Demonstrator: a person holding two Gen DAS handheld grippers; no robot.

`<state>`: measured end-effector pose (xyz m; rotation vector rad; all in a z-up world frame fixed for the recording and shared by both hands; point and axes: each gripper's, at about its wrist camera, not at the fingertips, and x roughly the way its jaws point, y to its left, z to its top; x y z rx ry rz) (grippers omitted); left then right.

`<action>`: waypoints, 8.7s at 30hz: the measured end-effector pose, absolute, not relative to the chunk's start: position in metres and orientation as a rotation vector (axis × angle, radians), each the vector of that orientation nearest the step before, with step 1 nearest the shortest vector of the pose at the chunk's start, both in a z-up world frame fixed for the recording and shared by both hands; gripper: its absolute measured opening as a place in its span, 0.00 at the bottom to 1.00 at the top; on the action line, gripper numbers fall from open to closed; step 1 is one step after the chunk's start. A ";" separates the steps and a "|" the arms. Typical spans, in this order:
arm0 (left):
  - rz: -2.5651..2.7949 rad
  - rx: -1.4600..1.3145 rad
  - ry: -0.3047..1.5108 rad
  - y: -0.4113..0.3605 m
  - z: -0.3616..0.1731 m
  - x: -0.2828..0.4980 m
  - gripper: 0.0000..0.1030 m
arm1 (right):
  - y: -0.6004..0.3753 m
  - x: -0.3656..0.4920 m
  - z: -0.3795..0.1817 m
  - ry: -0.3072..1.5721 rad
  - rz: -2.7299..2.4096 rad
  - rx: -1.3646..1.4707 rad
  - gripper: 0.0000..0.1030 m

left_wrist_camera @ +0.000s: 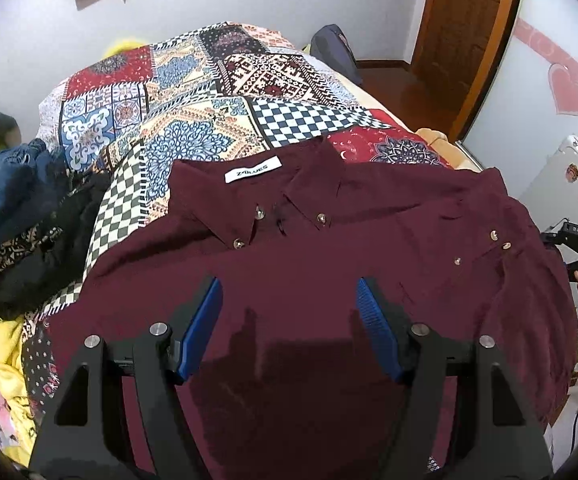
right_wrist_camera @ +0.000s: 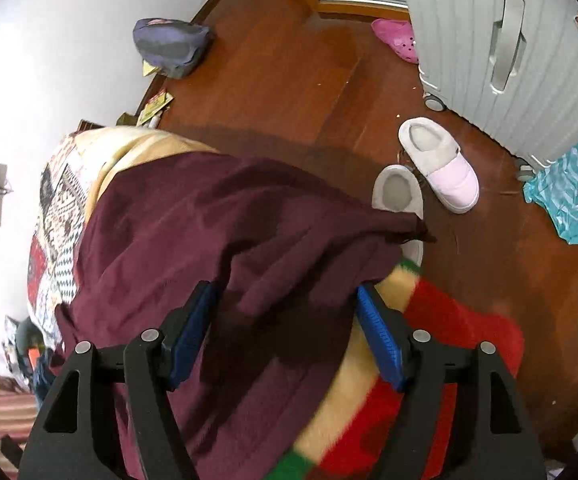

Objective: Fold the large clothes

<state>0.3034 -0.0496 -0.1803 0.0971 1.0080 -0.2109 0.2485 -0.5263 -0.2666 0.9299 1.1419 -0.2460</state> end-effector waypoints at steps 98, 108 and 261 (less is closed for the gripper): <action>-0.150 0.009 0.887 -0.009 -0.147 0.236 0.66 | -0.395 0.267 -0.044 0.632 -0.070 0.537 0.07; -0.110 -0.050 0.793 0.037 -0.118 0.210 0.66 | -0.253 0.258 0.034 0.546 0.279 0.352 0.07; 0.099 -0.090 1.092 0.153 -0.227 0.171 0.59 | -0.262 0.268 -0.176 1.218 0.204 -0.093 0.64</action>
